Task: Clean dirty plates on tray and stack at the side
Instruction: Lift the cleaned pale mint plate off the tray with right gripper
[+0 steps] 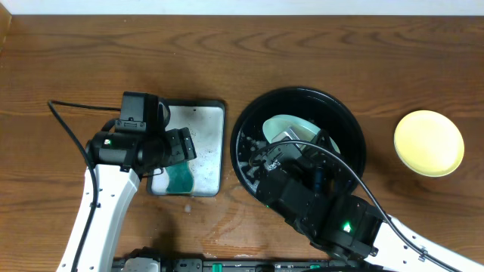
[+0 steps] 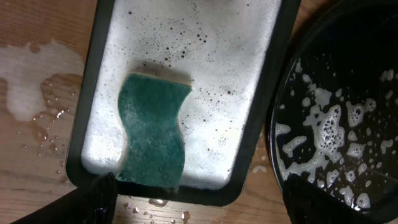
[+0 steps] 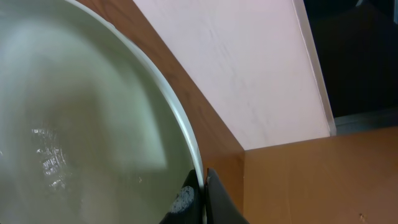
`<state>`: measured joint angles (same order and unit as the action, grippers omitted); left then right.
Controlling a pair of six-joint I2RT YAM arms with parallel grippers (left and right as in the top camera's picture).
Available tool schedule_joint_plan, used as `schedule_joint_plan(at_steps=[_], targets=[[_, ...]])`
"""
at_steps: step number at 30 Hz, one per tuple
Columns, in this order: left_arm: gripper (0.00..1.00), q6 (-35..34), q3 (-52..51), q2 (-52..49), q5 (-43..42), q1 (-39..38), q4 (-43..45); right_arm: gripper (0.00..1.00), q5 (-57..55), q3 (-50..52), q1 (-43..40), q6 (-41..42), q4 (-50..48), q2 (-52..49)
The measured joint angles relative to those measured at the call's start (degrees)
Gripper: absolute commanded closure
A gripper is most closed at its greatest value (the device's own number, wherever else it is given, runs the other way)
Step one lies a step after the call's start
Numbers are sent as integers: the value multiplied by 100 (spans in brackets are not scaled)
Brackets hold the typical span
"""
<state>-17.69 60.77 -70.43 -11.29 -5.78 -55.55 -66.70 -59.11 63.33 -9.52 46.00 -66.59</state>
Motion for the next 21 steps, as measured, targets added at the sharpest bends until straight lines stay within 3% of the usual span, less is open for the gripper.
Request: schedule_joint_plan(at_steps=[8, 11, 21], targets=[[14, 0, 0, 0, 0, 0, 0, 99, 352, 0, -87, 203, -46, 0], [14, -2, 0, 0, -2, 0, 0, 99, 1019, 0, -407, 328, -92, -2], [14, 0, 0, 0, -2, 0, 0, 99, 1287, -4, -1375, 299, -481, -15]])
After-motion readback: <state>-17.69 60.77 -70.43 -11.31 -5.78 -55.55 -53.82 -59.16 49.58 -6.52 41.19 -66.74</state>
